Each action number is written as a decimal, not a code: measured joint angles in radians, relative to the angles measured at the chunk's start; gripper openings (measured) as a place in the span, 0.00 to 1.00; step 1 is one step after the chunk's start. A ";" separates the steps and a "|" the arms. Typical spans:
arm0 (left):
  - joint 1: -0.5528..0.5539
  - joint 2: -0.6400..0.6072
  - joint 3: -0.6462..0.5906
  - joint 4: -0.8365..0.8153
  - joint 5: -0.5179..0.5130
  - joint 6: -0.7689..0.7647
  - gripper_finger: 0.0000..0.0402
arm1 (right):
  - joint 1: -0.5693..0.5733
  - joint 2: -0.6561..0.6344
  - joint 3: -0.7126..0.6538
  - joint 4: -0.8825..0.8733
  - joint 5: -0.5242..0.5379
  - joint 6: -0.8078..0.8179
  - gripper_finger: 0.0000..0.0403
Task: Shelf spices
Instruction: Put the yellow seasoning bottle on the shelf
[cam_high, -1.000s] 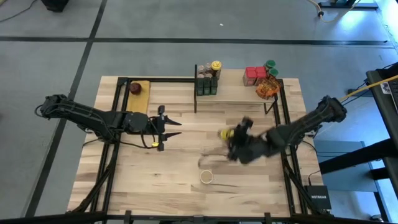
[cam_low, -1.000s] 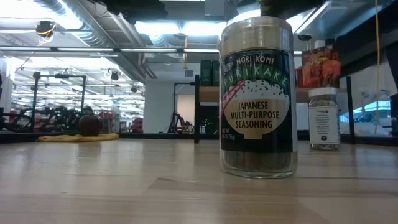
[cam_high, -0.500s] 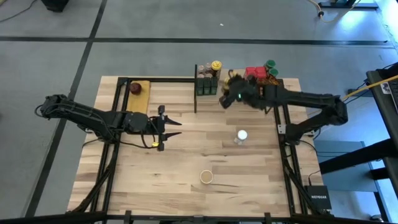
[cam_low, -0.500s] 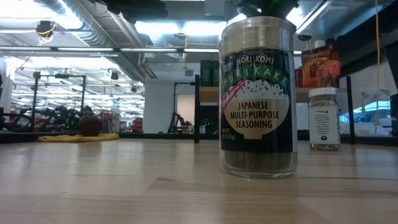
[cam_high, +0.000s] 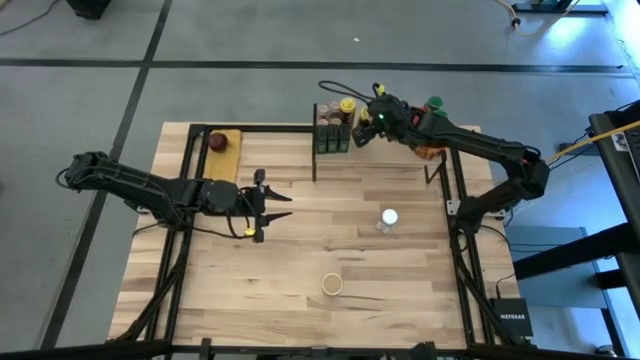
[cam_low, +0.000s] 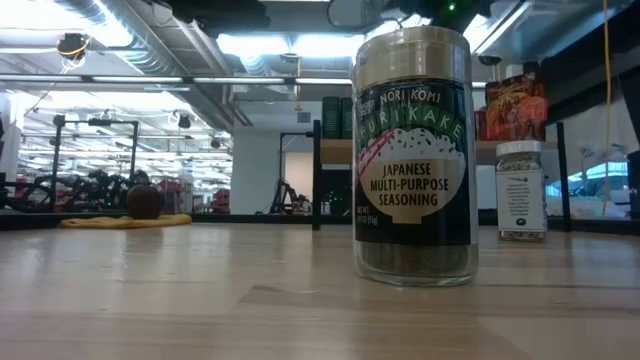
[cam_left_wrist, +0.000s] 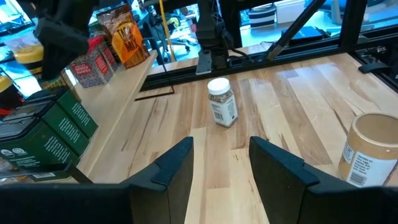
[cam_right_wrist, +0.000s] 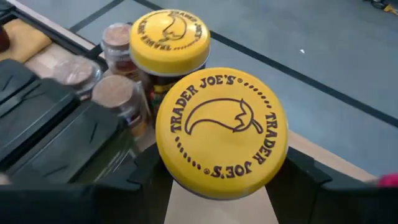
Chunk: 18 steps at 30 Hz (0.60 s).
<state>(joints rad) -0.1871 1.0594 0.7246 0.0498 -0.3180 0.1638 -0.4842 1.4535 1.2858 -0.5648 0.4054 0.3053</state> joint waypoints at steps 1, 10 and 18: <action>0.000 0.000 0.000 0.000 0.000 0.000 0.37 | -0.011 0.006 0.000 0.007 -0.008 0.000 0.53; 0.000 0.000 0.000 0.000 0.000 0.000 0.37 | -0.047 0.057 0.000 0.056 -0.050 -0.030 0.54; 0.000 0.000 0.000 -0.001 0.000 0.000 0.37 | -0.047 0.057 0.000 0.074 -0.051 -0.035 0.61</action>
<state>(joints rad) -0.1871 1.0595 0.7246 0.0484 -0.3180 0.1635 -0.5312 1.5101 1.2854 -0.4907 0.3542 0.2706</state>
